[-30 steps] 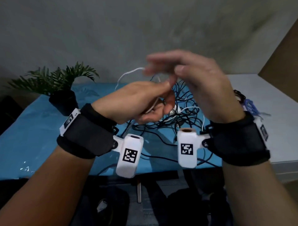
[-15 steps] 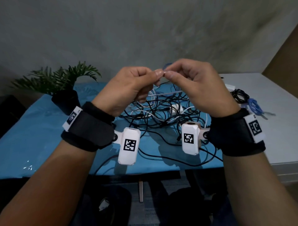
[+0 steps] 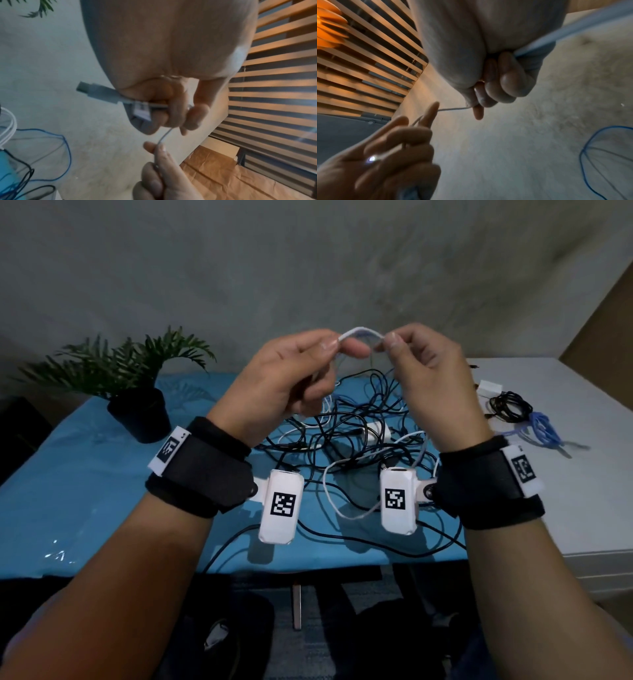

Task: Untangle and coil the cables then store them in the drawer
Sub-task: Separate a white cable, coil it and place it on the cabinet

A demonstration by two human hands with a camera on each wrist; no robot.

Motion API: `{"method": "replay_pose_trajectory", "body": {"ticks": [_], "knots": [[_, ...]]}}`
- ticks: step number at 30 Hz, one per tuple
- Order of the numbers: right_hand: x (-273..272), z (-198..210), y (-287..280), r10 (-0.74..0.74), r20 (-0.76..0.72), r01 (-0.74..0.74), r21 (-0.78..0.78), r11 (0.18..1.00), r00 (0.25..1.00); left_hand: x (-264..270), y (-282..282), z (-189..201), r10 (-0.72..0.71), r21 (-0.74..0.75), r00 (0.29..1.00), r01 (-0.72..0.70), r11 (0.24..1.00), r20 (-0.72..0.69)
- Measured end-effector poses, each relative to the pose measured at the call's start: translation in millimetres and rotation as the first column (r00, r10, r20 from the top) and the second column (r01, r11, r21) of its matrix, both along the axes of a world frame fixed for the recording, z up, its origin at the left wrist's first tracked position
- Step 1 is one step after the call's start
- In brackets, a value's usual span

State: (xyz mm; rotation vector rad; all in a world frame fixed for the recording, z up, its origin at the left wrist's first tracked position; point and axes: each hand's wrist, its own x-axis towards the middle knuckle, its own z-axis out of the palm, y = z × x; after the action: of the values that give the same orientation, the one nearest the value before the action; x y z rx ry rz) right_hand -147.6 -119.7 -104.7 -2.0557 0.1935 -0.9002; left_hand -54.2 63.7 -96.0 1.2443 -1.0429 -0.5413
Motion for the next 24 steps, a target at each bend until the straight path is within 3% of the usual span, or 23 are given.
{"method": "replay_pose_trajectory", "body": {"ticks": [3, 5, 11, 15, 20, 24], "knots": [[5.2, -10.2, 6.6, 0.069, -0.152, -0.067, 0.016, 0.998, 0.986, -2.7, -5.3, -2.4, 0.009, -0.052, 1.000, -0.011, 0.999, -0.024], [6.2, -12.0, 9.7, 0.117, -0.187, -0.108, 0.057, 0.993, 0.975, -3.7, -8.6, -5.3, 0.068, -0.029, 0.997, -0.067, 0.997, 0.033], [8.1, -8.9, 6.0, 0.078, -0.125, -0.068, 0.086, 0.994, 0.989, -5.8, -12.8, -8.8, 0.206, 0.054, 0.971, -0.214, 0.975, 0.120], [0.3, 2.3, 0.2, 0.070, -0.012, -0.065, 0.250, 0.966, 0.998, -3.2, -15.4, -17.3, 0.270, 0.094, 0.950, -0.286, 0.954, 0.155], [7.6, 11.3, 1.0, 0.161, -0.039, -0.143, 0.300, 0.943, 0.986, -9.0, -23.2, -21.8, 0.202, 0.037, 0.979, -0.201, 0.979, -0.021], [7.2, -0.8, 3.7, 0.177, -0.048, -0.157, 0.284, 0.946, 0.983, -16.9, -27.4, -15.0, 0.255, -0.084, 0.966, -0.258, 0.963, -0.047]]}}
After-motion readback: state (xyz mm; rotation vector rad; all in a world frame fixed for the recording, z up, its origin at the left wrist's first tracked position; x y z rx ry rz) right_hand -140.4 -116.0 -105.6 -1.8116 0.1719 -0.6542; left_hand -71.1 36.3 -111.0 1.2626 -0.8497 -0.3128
